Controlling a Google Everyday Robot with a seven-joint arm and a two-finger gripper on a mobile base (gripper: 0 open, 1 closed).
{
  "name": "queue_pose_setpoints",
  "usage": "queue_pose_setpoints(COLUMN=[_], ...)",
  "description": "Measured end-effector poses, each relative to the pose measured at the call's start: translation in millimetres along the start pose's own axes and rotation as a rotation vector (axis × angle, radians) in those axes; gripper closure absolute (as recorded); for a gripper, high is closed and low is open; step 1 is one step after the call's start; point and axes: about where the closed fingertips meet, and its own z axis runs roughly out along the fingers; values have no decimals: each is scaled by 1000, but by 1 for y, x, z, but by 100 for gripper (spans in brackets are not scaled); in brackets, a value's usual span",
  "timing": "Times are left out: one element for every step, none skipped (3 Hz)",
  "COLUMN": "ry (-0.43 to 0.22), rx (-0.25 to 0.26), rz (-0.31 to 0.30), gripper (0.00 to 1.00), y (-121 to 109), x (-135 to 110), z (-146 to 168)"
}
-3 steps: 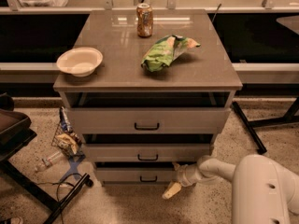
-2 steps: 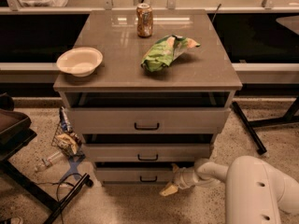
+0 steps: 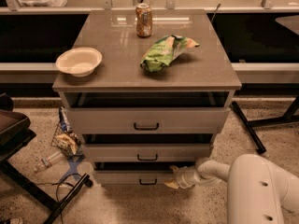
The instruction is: Open bottom drawer
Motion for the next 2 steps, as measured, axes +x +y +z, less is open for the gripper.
queue_pose_setpoints(ry=[0, 0], rx=[0, 0], rz=[0, 0], gripper=[95, 100], y=[0, 0], x=[-1, -1], z=[-1, -1])
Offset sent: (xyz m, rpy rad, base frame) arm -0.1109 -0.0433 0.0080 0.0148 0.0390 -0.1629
